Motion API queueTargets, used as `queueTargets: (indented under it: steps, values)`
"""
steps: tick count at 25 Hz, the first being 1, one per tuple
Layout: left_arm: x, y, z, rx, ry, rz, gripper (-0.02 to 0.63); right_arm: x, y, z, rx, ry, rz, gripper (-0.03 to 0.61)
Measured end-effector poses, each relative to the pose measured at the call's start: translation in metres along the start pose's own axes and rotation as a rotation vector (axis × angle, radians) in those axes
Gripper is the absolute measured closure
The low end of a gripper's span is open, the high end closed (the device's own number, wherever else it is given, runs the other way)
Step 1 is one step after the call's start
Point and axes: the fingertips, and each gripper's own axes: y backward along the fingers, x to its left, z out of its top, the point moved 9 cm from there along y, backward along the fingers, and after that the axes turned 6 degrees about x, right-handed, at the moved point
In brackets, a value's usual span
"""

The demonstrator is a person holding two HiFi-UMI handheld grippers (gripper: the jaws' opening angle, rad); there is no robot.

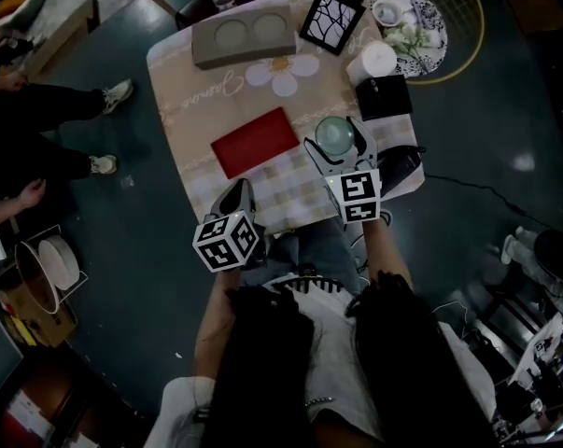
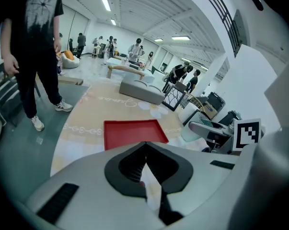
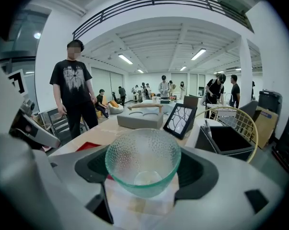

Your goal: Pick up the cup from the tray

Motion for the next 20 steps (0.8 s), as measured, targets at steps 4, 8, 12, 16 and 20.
queueTargets:
  steps: [4, 8, 12, 16, 20]
  values:
    - [0.001, 0.001, 0.000, -0.005, -0.008, 0.009, 0.607, -0.006, 0.002, -0.006, 0.010, -0.008, -0.005, 0.175]
    - [0.004, 0.000, -0.004, 0.000, 0.012, 0.022, 0.607, -0.009, 0.001, -0.015, 0.022, -0.025, -0.014, 0.175]
    - [0.004, -0.004, -0.006, 0.014, -0.002, 0.036, 0.607, -0.010, 0.000, -0.023, 0.028, -0.038, -0.012, 0.176]
    - [0.002, -0.005, -0.009, 0.015, 0.008, 0.043, 0.607, -0.012, -0.001, -0.031, 0.030, -0.048, -0.031, 0.175]
    - [0.000, -0.004, -0.008, -0.005, 0.026, 0.052, 0.607, -0.013, 0.001, -0.036, 0.037, -0.044, -0.036, 0.175]
